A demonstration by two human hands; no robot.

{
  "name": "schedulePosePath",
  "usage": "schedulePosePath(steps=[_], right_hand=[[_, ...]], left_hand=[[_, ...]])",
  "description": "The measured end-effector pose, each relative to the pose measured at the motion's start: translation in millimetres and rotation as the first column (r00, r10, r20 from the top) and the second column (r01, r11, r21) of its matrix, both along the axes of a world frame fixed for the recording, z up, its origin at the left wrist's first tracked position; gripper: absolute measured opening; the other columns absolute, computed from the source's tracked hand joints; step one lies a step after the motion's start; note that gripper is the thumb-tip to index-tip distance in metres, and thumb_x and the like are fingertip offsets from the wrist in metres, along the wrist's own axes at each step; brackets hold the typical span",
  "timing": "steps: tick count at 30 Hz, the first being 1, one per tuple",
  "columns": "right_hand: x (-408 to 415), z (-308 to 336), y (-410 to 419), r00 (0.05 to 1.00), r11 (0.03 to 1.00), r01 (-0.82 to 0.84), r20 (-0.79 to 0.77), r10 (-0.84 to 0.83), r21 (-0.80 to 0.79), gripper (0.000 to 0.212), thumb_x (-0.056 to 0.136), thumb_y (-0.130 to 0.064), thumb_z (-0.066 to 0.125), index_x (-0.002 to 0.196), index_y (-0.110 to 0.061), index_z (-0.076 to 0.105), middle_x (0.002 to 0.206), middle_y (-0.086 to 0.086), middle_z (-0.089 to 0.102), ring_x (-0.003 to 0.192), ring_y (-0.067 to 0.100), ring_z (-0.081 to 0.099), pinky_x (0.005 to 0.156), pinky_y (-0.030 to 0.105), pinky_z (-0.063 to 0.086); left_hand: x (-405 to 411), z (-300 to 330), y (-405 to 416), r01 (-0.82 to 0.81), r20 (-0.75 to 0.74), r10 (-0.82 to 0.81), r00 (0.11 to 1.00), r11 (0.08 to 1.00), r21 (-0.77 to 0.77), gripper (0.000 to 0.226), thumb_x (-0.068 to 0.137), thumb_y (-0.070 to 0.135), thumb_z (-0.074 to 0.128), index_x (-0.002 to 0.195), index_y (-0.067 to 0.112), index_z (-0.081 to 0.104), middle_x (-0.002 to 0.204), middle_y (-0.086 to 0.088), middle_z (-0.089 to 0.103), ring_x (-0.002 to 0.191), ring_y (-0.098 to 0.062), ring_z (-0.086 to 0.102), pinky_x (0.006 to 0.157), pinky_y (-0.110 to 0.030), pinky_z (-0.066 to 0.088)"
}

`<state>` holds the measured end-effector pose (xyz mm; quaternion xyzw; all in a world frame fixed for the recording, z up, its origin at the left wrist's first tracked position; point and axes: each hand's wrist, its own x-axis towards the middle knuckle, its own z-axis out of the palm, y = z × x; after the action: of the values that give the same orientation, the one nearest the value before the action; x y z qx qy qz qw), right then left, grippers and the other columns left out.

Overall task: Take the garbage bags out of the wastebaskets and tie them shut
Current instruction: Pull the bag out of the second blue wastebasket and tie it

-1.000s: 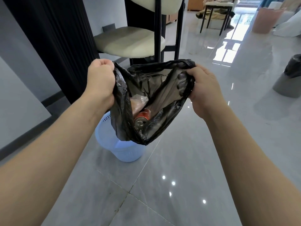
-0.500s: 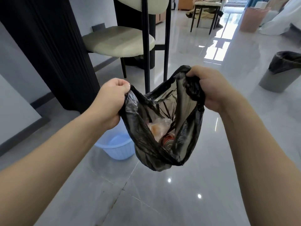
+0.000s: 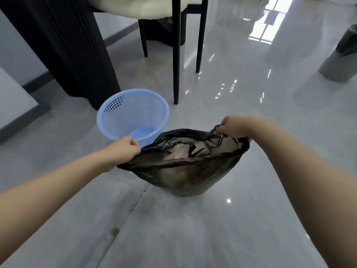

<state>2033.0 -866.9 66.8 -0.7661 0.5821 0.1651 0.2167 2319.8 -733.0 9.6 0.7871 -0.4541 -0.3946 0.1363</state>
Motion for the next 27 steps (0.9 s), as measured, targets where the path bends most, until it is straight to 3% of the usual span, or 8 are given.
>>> schedulePosePath(steps=[2,4,8,11,15,20,25,27], right_hand=[[-3,-3,-5,1.0,0.996,0.027,-0.014,-0.028,-0.08,0.034,0.095,-0.028,0.041,0.108,-0.004,0.061,0.106,0.016,0.062,0.074,0.031,0.062,0.062,0.031,0.049],[-8,-3,-10,0.999,0.993,0.036,-0.031,-0.039,-0.111,0.031,0.095,-0.024,0.04,0.106,-0.003,0.059,0.099,0.014,0.059,0.061,0.025,0.052,0.047,0.028,0.04],[-27,4,-22,0.994,0.986,0.103,0.04,-0.098,-0.135,0.016,0.093,-0.021,0.044,0.09,-0.011,0.055,0.077,0.005,0.051,0.055,0.024,0.046,0.043,0.024,0.038],[-40,5,-30,0.982,0.949,0.167,0.13,-0.136,-0.267,0.017,0.094,-0.018,0.045,0.081,-0.011,0.055,0.073,0.008,0.054,0.061,0.026,0.05,0.052,0.026,0.038],[-45,9,-36,0.956,0.873,0.284,0.186,-0.227,-0.396,0.02,0.091,-0.014,0.045,0.073,-0.013,0.052,0.086,0.015,0.06,0.079,0.034,0.055,0.069,0.033,0.044],[-47,23,-38,0.946,0.831,0.323,0.13,-0.297,-0.454,0.01,0.084,-0.009,0.044,0.083,-0.007,0.054,0.092,0.019,0.059,0.084,0.037,0.057,0.082,0.041,0.05],[-35,36,-31,0.941,0.843,0.339,0.137,-0.31,-0.417,0.025,0.076,-0.004,0.044,0.094,-0.008,0.06,0.094,0.018,0.065,0.087,0.036,0.064,0.084,0.04,0.053],[-23,39,-28,0.945,0.851,0.325,0.18,-0.274,-0.412,0.028,0.075,-0.004,0.044,0.096,-0.009,0.063,0.092,0.018,0.066,0.084,0.037,0.065,0.083,0.042,0.055]], left_hand=[[11,5,2,0.137,0.096,-0.152,0.984,0.98,0.146,0.01,0.078,0.008,0.046,0.073,0.015,0.049,0.072,-0.009,0.04,0.064,-0.019,0.033,0.05,-0.032,0.026],[20,10,6,0.167,0.167,-0.217,0.962,0.948,0.273,0.01,0.075,0.004,0.043,0.068,0.012,0.044,0.066,-0.01,0.035,0.052,-0.021,0.027,0.043,-0.027,0.025],[40,16,14,0.104,0.199,-0.196,0.96,0.913,0.394,0.013,0.076,0.001,0.046,0.079,0.003,0.058,0.062,-0.011,0.043,0.043,-0.02,0.032,0.037,-0.021,0.031],[52,18,19,0.089,0.2,-0.193,0.961,0.895,0.437,0.02,0.077,0.001,0.045,0.089,-0.001,0.061,0.065,-0.011,0.044,0.046,-0.022,0.036,0.037,-0.019,0.034],[52,28,18,0.065,0.159,-0.134,0.978,0.923,0.379,0.006,0.08,0.008,0.055,0.075,0.008,0.055,0.056,-0.006,0.037,0.044,-0.02,0.031,0.038,-0.02,0.035],[63,62,8,0.02,0.07,-0.042,0.997,0.954,0.299,0.036,0.086,0.02,0.06,0.064,0.018,0.032,0.046,0.002,0.022,0.04,-0.015,0.016,0.041,-0.019,0.019],[57,112,-2,0.12,0.167,-0.187,0.968,0.931,0.346,0.028,0.082,0.027,0.072,0.071,0.009,0.053,0.043,0.0,0.031,0.035,-0.015,0.026,0.038,-0.02,0.029],[48,121,-8,0.128,0.226,-0.19,0.955,0.956,0.262,0.024,0.079,0.024,0.074,0.072,0.006,0.06,0.04,-0.001,0.041,0.031,-0.016,0.039,0.038,-0.022,0.04]])
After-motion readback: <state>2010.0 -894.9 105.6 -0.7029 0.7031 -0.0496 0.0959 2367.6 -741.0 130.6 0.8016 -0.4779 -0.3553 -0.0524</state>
